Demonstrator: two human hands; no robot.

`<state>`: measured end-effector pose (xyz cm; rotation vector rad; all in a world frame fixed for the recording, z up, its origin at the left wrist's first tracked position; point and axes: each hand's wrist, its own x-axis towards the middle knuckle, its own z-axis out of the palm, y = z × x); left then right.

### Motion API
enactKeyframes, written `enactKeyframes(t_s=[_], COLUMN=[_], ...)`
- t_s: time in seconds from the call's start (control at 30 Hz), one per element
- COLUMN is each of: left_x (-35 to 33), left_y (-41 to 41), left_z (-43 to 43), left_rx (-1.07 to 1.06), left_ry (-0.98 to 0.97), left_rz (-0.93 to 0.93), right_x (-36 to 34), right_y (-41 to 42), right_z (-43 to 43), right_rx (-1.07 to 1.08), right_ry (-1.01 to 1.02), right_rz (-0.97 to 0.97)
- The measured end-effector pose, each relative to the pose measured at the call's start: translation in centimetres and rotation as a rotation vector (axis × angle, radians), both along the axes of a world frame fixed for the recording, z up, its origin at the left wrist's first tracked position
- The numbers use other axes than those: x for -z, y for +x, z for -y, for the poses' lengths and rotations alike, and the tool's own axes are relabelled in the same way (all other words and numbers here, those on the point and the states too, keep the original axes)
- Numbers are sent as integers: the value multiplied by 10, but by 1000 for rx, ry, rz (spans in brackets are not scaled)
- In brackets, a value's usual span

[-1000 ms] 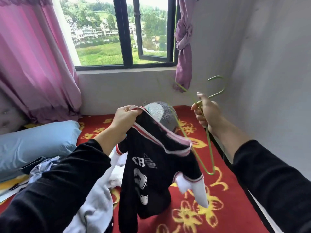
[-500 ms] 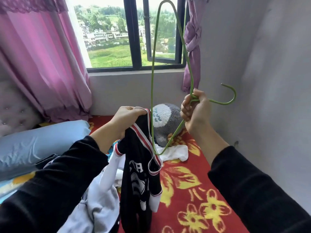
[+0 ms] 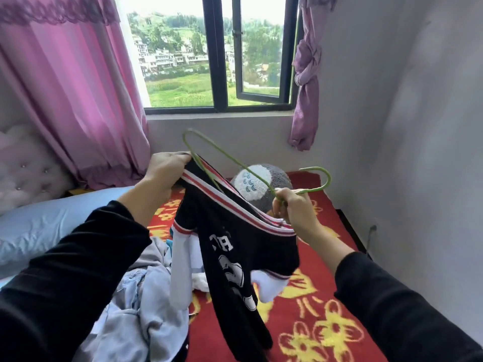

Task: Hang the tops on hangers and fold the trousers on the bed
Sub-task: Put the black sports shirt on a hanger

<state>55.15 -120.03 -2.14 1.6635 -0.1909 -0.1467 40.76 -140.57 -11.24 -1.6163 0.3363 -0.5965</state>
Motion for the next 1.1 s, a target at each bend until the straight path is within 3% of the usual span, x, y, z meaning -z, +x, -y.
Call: enactKeyframes(t_s=[0.2,0.3,0.37,0.47,0.6,0.77,1.1], left_x=[26,31,25,14,9,33,44], left_y=[14,4,0,-3,-5,8,-9], left_z=[-28,-25,-23,-19,-17,-28,-24], left_rx=[-91,5,36,103,261,376,121], left_ry=[404,547,563,480,453,707,644], left_rz=[255,484,596,623,680,659,830], right_x=[-15,-47,-67,-85,-114,-119,-119], right_y=[-10,1,6,8,9,6,-1], right_z=[31,35,36,27,26,19,-3], right_rx=[-160,-143,-161,-260,-170,-132,-96], right_ry=[-522,-507,-561,-734,-609,-582,-733], right_rz=[-219,-180,-216,-381,-236,-249,-169])
